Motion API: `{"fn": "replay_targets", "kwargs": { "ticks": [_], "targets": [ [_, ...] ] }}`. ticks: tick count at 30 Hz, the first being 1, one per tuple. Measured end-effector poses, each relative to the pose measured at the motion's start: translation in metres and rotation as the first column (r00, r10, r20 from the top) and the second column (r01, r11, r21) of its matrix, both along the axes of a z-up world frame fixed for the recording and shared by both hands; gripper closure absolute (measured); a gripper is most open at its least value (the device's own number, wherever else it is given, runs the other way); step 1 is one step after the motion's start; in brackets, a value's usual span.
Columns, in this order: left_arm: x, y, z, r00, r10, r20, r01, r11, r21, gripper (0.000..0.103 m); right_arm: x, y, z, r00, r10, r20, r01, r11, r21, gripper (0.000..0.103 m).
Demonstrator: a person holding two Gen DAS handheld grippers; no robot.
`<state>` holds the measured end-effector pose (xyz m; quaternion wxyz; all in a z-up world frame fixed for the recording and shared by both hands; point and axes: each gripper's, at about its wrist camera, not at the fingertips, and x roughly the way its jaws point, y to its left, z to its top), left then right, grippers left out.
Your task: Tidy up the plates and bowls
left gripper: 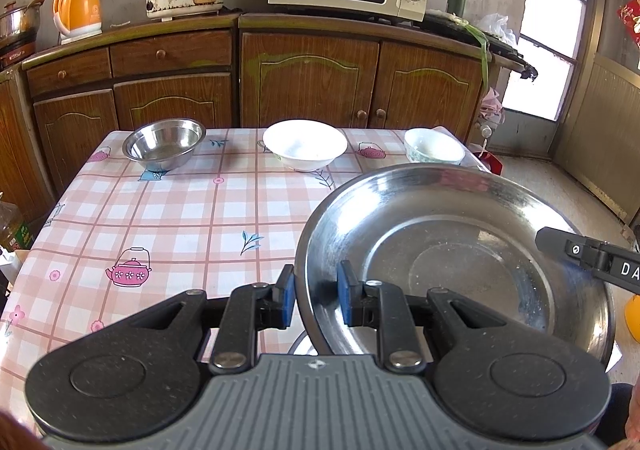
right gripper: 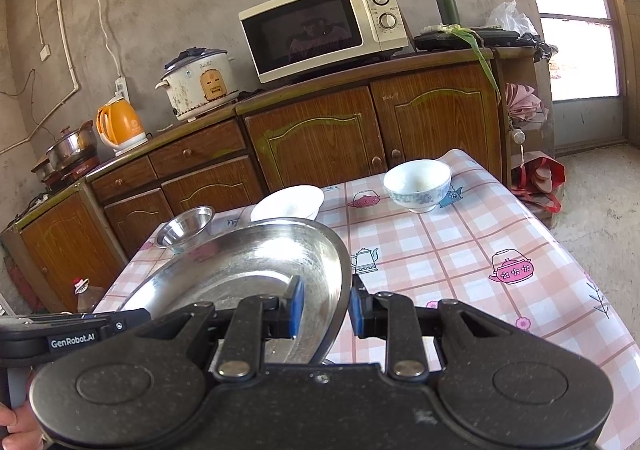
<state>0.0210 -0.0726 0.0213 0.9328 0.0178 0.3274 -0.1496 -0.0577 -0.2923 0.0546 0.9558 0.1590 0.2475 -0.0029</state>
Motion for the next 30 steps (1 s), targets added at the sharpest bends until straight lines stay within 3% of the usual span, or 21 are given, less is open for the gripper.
{"fn": "replay_targets", "kwargs": {
  "ticks": [30],
  "targets": [
    [-0.007, 0.002, -0.035, 0.995, 0.002, -0.1, 0.003, 0.999, 0.048, 0.081, -0.013, 0.006, -0.044, 0.992, 0.018, -0.121, -0.018, 1.0, 0.0, 0.072]
  ]
}}
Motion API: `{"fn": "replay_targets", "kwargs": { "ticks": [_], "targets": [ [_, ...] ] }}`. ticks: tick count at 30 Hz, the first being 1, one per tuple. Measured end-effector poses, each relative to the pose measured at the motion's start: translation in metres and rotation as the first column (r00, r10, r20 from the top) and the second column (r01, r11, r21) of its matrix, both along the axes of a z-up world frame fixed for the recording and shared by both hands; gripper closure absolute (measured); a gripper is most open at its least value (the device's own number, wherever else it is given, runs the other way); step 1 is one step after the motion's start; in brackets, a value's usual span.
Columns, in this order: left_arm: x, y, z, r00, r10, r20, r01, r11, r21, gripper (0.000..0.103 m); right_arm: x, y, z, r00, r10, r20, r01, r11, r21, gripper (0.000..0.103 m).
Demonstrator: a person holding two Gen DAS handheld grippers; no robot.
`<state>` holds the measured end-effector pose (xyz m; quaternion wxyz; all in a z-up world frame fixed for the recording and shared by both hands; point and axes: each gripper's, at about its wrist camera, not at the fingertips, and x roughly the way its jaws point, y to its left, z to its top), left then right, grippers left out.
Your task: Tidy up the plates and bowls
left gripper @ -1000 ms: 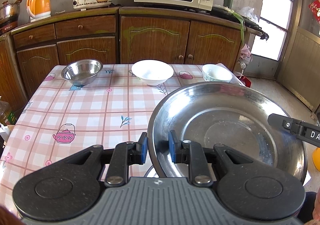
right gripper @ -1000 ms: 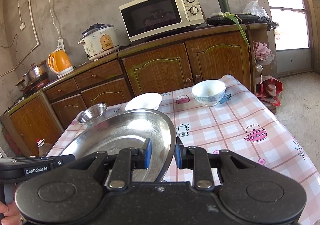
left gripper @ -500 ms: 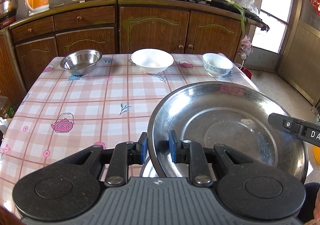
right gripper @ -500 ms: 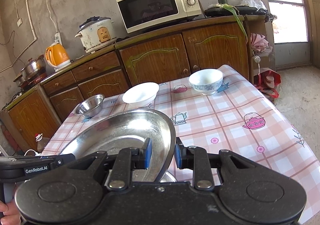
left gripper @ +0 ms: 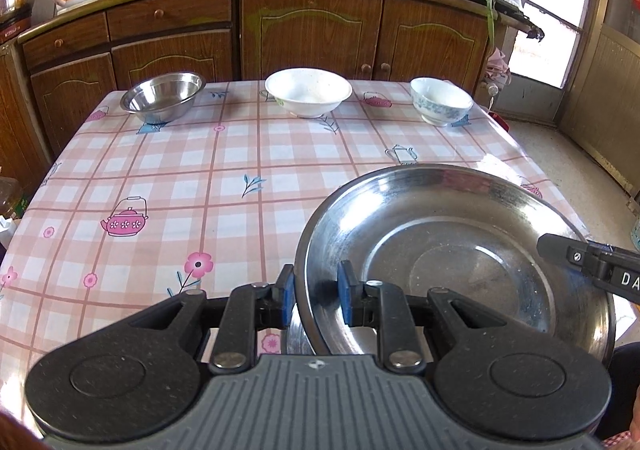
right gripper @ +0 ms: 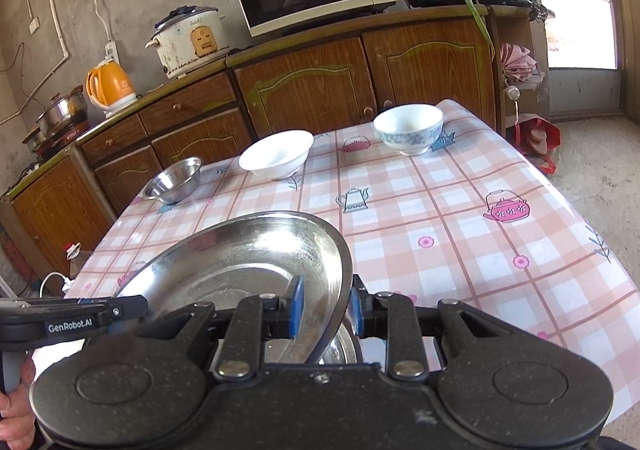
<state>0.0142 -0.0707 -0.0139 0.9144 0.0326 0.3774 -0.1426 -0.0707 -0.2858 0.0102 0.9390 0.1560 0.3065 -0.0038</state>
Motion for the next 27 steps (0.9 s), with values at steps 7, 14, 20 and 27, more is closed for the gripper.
{"fn": "replay_targets", "kwargs": {
  "ticks": [7, 14, 20, 27],
  "targets": [
    [0.0, 0.003, -0.012, 1.0, 0.002, -0.03, -0.002, 1.0, 0.007, 0.081, 0.0, 0.004, -0.011, 0.999, 0.016, -0.038, -0.016, 1.0, -0.002, 0.072],
    [0.0, 0.004, -0.026, 0.998, 0.007, -0.059, -0.005, 1.0, 0.022, 0.08, 0.001, 0.007, -0.026, 0.996, 0.024, -0.085, -0.025, 1.0, -0.009, 0.072],
    [0.0, 0.003, -0.035, 0.998, 0.001, -0.063, 0.002, 0.999, 0.045, 0.08, 0.004, 0.009, -0.035, 0.993, 0.028, -0.119, -0.03, 0.999, -0.023, 0.072],
    [-0.001, 0.002, -0.044, 0.998, -0.007, -0.069, 0.011, 0.998, 0.057, 0.079, 0.007, 0.01, -0.043, 0.989, 0.029, -0.144, -0.032, 0.999, -0.021, 0.072]
  ]
}}
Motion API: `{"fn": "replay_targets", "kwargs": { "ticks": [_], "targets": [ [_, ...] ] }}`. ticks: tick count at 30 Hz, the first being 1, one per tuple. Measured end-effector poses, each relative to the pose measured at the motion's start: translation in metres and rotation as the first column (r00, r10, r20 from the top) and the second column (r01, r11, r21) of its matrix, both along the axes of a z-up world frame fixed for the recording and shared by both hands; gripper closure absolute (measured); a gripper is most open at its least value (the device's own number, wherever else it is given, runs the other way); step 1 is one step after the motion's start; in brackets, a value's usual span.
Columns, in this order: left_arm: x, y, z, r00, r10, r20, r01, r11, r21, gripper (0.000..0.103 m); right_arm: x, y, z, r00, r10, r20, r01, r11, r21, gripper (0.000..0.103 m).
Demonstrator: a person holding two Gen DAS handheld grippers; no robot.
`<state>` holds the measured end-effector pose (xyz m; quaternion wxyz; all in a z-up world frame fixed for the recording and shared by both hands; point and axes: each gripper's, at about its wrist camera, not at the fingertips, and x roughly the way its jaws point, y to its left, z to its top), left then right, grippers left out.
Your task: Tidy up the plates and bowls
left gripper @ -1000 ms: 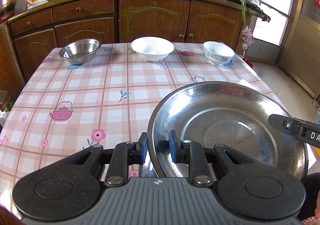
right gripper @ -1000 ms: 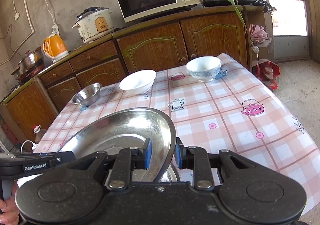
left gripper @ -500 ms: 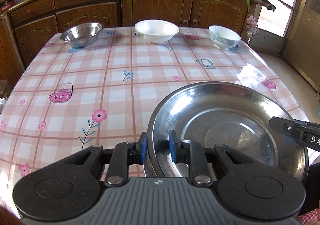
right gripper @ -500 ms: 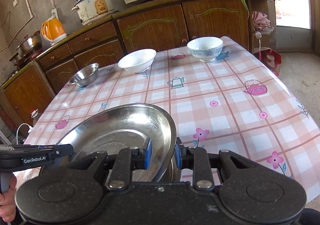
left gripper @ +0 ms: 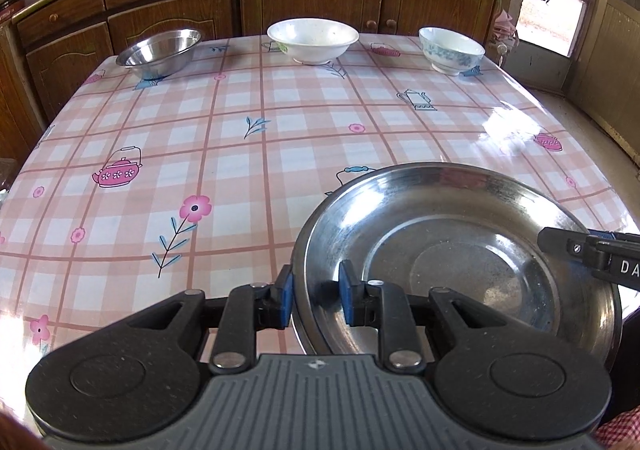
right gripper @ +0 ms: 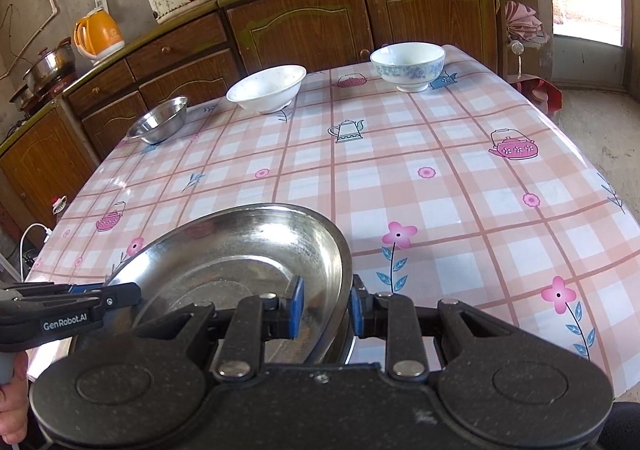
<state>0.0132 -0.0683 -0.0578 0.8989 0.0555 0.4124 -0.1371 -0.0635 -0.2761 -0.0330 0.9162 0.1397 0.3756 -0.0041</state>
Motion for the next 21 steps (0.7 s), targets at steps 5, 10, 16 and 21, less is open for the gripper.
{"fn": "replay_targets", "kwargs": {
  "ticks": [5, 10, 16, 21],
  "targets": [
    [0.0, -0.003, -0.007, 1.0, -0.01, -0.003, 0.01, 1.0, 0.024, 0.078, 0.001, 0.002, -0.003, 1.0, 0.002, -0.004, -0.002, 1.0, -0.005, 0.072],
    [0.0, -0.002, -0.009, 1.0, -0.009, 0.017, 0.008, 0.999, 0.031, 0.077, 0.003, 0.003, -0.004, 1.0, 0.007, 0.0, -0.007, 1.0, -0.01, 0.072],
    [0.005, 0.0, -0.017, 1.0, 0.001, -0.013, -0.001, 1.0, 0.024, 0.075, 0.006, 0.007, -0.007, 1.0, 0.02, 0.0, -0.02, 0.999, -0.026, 0.072],
    [0.006, -0.002, -0.019, 1.0, -0.01, -0.01, 0.01, 0.999, 0.04, 0.075, 0.009, 0.008, -0.009, 1.0, 0.016, -0.002, -0.016, 0.999, -0.029, 0.072]
  ]
}}
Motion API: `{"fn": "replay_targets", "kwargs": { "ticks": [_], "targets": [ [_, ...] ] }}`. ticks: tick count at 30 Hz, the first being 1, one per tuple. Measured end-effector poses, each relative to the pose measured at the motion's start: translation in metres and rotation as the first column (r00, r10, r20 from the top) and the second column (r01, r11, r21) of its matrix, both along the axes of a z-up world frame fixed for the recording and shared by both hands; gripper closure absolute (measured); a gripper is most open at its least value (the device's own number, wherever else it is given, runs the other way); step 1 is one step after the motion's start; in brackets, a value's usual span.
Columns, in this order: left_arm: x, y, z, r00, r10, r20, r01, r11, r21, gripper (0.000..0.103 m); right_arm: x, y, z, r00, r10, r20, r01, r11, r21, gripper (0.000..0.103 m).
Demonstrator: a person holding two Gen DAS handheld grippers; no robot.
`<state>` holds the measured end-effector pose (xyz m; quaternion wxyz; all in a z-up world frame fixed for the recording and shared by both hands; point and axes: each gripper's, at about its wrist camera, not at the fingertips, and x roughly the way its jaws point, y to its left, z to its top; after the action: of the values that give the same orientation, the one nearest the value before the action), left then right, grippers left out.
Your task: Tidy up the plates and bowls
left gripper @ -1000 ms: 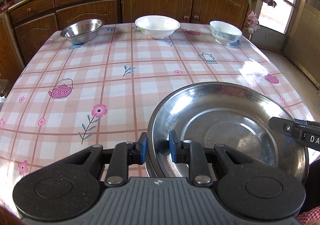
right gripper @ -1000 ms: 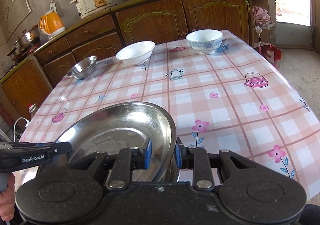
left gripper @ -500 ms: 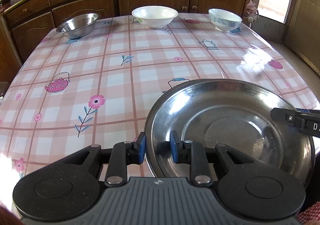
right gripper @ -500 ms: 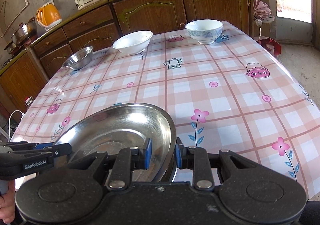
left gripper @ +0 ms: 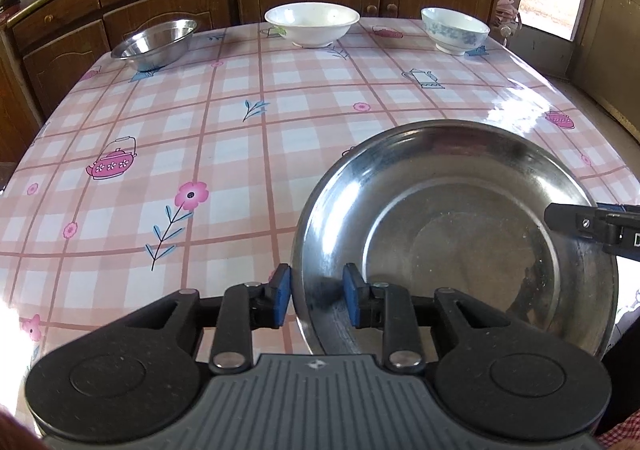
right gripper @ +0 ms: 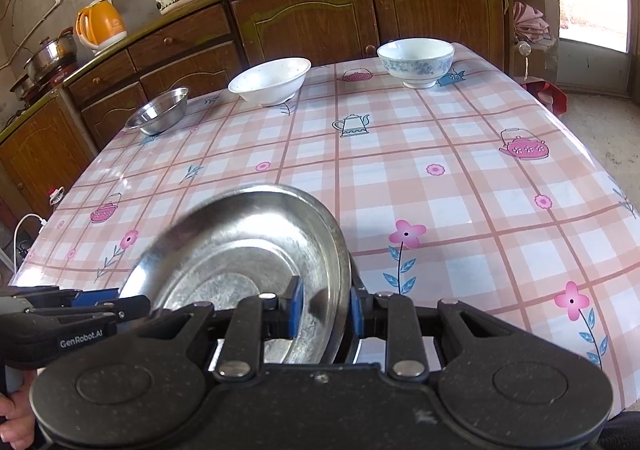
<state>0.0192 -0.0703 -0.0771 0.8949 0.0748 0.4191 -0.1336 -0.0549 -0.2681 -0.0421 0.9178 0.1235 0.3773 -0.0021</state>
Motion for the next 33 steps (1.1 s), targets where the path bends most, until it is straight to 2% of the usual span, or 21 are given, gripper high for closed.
{"fn": "replay_targets", "kwargs": {
  "ticks": [3, 6, 11, 14, 16, 18, 19, 26, 33],
  "targets": [
    [0.001, 0.001, -0.001, 1.0, 0.003, -0.005, -0.003, 1.0, -0.012, 0.075, 0.001, -0.001, -0.001, 1.0, -0.001, -0.005, 0.001, 1.0, 0.003, 0.072],
    [0.001, 0.001, -0.001, 1.0, 0.001, -0.006, -0.001, 1.0, -0.014, 0.074, 0.0, -0.001, -0.001, 1.0, -0.006, -0.007, 0.006, 1.0, -0.009, 0.066],
    [0.001, 0.002, -0.001, 1.0, 0.003, -0.011, -0.003, 1.0, -0.027, 0.072, -0.001, -0.006, 0.001, 1.0, -0.027, 0.002, 0.027, 1.0, -0.005, 0.064],
    [0.0, 0.003, 0.0, 1.0, 0.005, -0.009, -0.005, 0.999, -0.034, 0.072, -0.002, -0.006, 0.002, 1.0, -0.029, 0.003, 0.029, 1.0, -0.013, 0.059],
    [0.0, 0.003, 0.002, 1.0, 0.007, -0.008, -0.007, 0.999, -0.042, 0.066, -0.002, -0.007, 0.003, 1.0, -0.03, 0.003, 0.03, 1.0, -0.009, 0.048],
    [-0.001, 0.003, 0.004, 1.0, 0.011, 0.0, -0.011, 0.999, -0.045, 0.054, -0.004, -0.008, 0.003, 0.999, -0.036, 0.005, 0.036, 0.999, -0.006, 0.037],
    [-0.001, 0.003, 0.005, 1.0, 0.011, 0.003, -0.011, 0.999, -0.045, 0.053, -0.005, -0.009, 0.004, 0.999, -0.039, 0.007, 0.039, 0.999, -0.004, 0.033],
    [0.0, 0.004, 0.003, 1.0, 0.021, -0.005, -0.021, 0.999, -0.043, 0.038, -0.006, -0.017, -0.001, 0.999, -0.046, -0.023, 0.047, 0.998, 0.047, 0.031],
    [0.003, 0.004, -0.003, 0.999, 0.007, -0.034, -0.009, 0.998, -0.057, 0.032, -0.006, -0.023, -0.011, 0.997, -0.042, -0.066, 0.049, 0.993, 0.107, 0.03]
  ]
}}
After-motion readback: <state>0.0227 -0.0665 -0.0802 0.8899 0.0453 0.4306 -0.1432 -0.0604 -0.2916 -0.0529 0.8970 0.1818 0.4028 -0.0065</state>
